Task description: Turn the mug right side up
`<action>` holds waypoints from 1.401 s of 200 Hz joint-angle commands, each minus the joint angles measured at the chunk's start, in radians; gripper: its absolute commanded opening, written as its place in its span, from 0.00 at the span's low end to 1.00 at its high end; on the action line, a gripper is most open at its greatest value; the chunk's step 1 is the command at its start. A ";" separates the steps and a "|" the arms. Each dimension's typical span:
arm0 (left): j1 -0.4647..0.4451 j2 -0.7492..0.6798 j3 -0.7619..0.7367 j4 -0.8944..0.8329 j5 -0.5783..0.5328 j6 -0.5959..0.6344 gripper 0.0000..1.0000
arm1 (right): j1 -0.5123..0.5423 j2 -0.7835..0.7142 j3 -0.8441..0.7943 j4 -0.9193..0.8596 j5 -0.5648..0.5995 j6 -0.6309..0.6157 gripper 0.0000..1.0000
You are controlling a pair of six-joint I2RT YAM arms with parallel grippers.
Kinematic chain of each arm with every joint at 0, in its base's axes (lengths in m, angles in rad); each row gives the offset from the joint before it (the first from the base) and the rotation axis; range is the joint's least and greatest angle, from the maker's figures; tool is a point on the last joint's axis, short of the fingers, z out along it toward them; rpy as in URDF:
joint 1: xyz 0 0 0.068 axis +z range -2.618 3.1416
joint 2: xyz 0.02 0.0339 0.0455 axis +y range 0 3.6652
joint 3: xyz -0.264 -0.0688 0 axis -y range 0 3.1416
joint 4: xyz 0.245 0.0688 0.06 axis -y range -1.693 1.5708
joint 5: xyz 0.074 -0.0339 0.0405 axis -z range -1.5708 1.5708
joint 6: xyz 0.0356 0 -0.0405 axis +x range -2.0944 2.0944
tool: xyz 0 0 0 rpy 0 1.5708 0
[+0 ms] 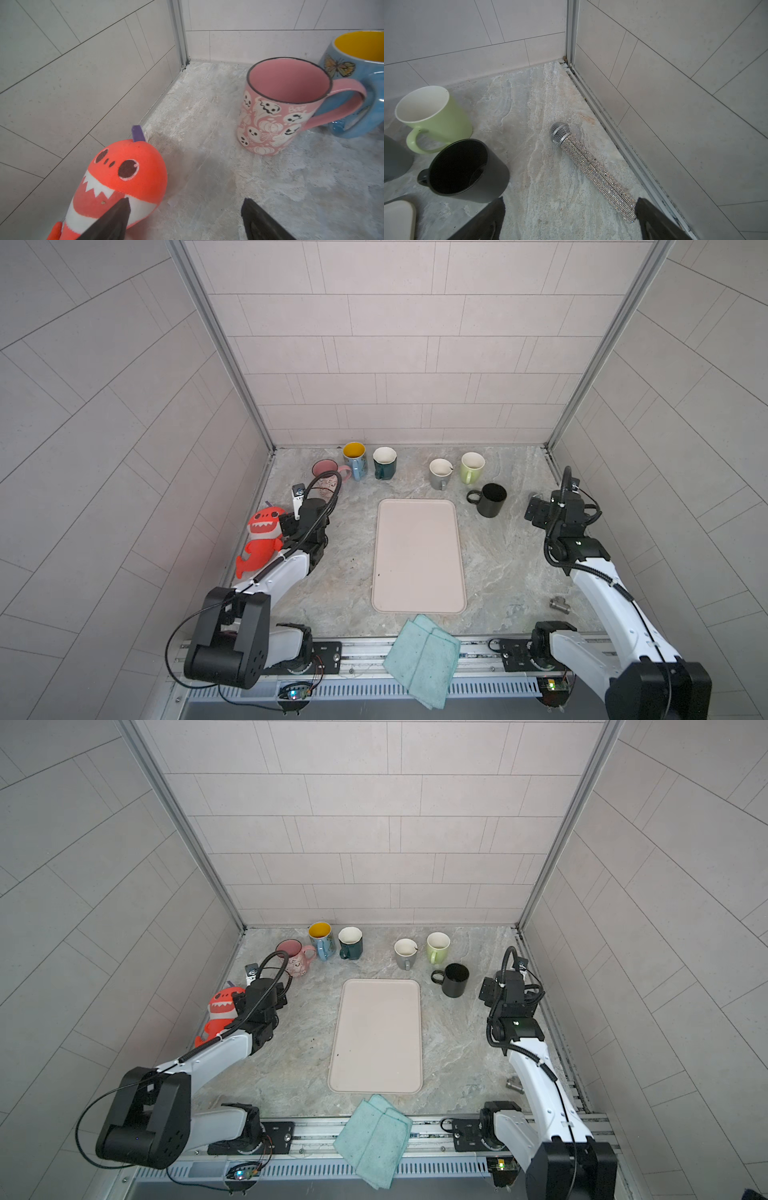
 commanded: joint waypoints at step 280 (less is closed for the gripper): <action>0.256 0.346 -0.316 0.979 0.650 0.042 1.00 | 0.046 0.561 -0.411 1.255 -0.317 -0.222 0.99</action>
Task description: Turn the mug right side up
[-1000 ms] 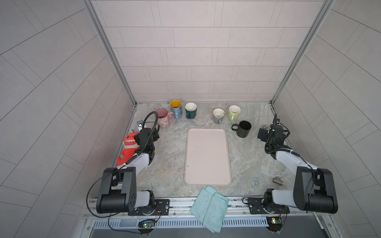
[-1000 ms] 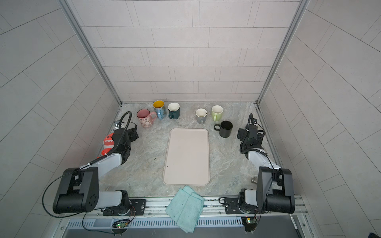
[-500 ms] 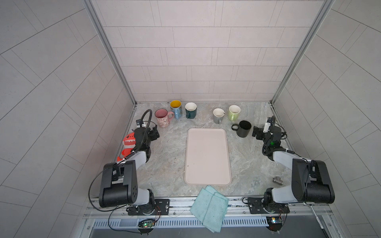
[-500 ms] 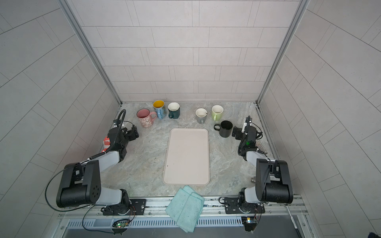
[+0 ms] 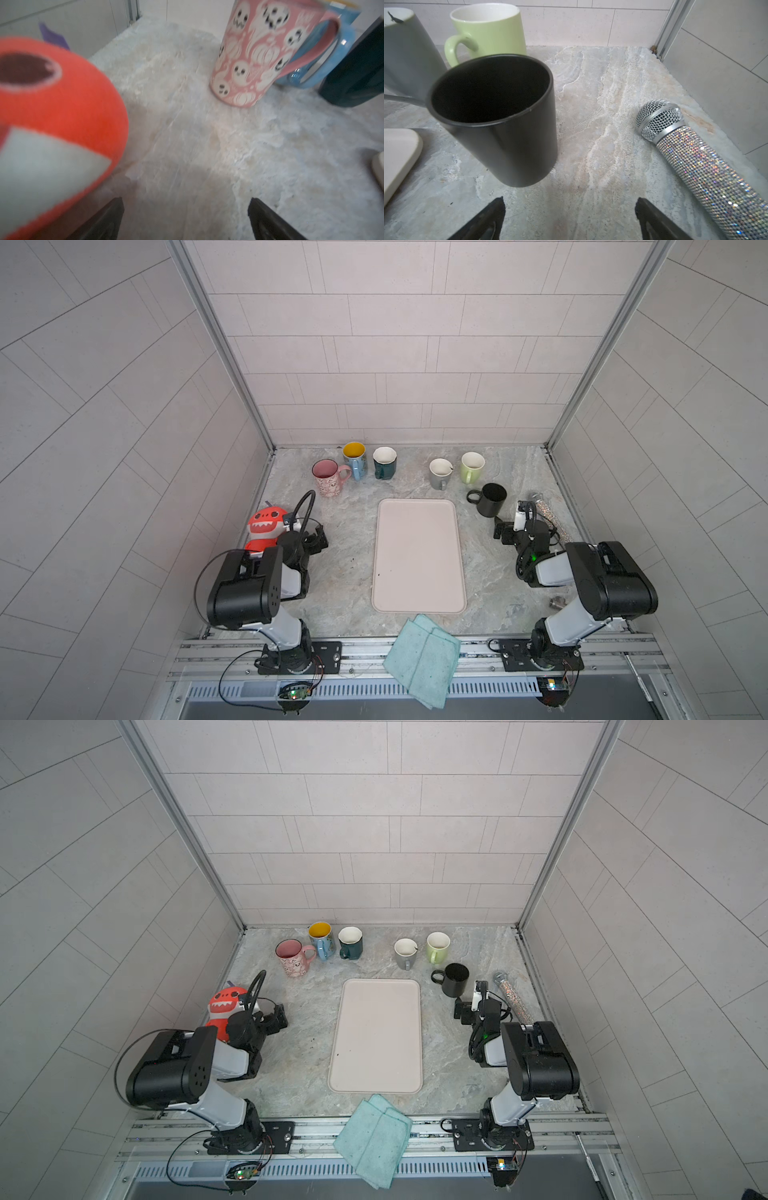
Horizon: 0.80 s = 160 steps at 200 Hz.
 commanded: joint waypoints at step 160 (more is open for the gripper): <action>-0.205 -0.036 0.188 -0.122 -0.341 0.159 1.00 | 0.047 -0.014 0.077 -0.050 0.063 -0.063 0.99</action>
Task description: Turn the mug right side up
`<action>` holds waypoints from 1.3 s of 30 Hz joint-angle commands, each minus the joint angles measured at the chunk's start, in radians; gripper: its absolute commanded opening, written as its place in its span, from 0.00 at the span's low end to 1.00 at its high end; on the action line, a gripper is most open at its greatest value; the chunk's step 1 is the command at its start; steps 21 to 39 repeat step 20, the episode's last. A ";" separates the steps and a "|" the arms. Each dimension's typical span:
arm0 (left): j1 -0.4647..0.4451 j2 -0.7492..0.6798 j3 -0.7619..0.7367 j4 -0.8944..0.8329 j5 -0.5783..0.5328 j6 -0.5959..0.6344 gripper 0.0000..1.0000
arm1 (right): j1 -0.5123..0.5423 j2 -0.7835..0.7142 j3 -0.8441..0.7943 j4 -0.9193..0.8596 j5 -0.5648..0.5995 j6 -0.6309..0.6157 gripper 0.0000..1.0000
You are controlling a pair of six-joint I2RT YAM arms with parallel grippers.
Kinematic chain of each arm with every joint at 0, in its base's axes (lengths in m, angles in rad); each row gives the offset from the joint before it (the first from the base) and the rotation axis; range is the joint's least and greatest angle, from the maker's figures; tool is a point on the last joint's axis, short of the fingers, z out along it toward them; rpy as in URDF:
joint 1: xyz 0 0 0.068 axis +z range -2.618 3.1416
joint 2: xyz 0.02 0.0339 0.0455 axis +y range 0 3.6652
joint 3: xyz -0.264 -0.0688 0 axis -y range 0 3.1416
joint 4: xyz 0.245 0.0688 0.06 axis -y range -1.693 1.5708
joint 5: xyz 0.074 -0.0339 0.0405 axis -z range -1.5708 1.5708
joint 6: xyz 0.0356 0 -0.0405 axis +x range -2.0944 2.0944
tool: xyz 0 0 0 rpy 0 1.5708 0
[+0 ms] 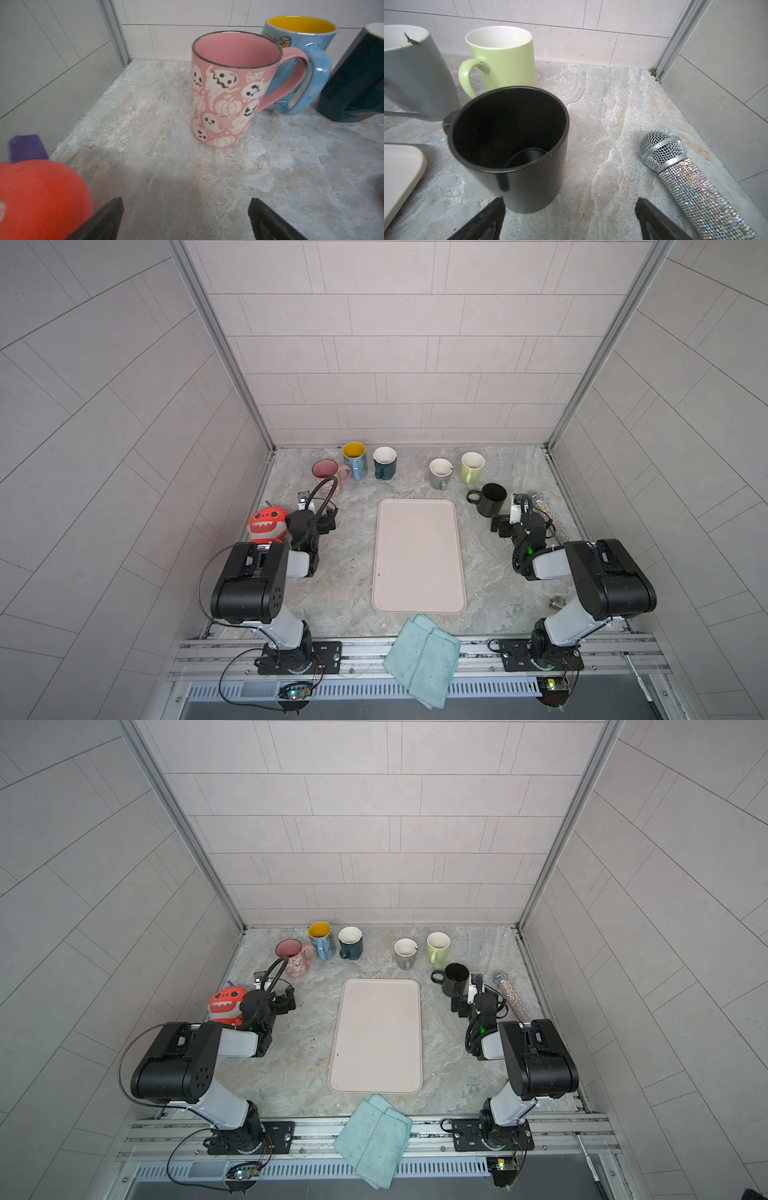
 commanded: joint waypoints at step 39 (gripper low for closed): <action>-0.059 -0.015 -0.026 0.051 -0.178 0.029 1.00 | 0.006 -0.013 0.010 -0.006 0.016 -0.019 0.99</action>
